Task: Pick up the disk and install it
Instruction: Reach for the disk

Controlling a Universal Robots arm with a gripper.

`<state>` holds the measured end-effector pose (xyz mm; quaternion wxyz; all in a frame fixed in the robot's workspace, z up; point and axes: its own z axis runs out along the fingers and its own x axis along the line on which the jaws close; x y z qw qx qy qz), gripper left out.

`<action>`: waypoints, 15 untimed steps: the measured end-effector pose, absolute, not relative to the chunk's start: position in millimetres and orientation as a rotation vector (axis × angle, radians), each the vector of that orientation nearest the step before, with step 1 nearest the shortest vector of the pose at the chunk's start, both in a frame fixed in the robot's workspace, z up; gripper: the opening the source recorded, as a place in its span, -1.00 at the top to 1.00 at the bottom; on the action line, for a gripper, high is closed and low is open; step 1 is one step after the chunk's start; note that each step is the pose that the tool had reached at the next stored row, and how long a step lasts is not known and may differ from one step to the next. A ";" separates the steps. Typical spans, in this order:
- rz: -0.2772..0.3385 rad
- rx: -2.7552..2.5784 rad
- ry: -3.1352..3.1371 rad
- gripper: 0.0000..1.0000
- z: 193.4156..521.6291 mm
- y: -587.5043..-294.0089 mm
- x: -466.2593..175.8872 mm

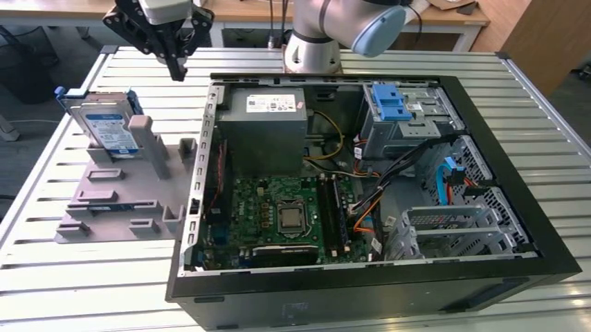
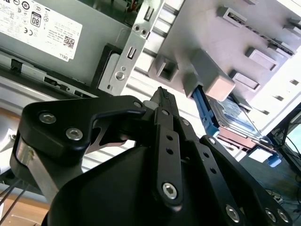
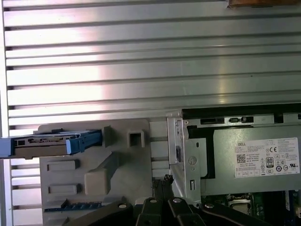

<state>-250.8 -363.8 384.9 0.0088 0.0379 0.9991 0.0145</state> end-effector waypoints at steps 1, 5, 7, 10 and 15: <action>0.045 0.118 3.122 0.79 384.8 -363.6 -252.0; 0.045 0.118 3.122 0.79 384.1 -363.0 -256.1; 0.045 0.118 3.122 0.79 383.8 -362.9 -258.0; 0.045 0.118 3.123 0.79 383.3 -362.6 -260.7; 0.045 0.119 3.123 0.79 382.5 -361.7 -265.2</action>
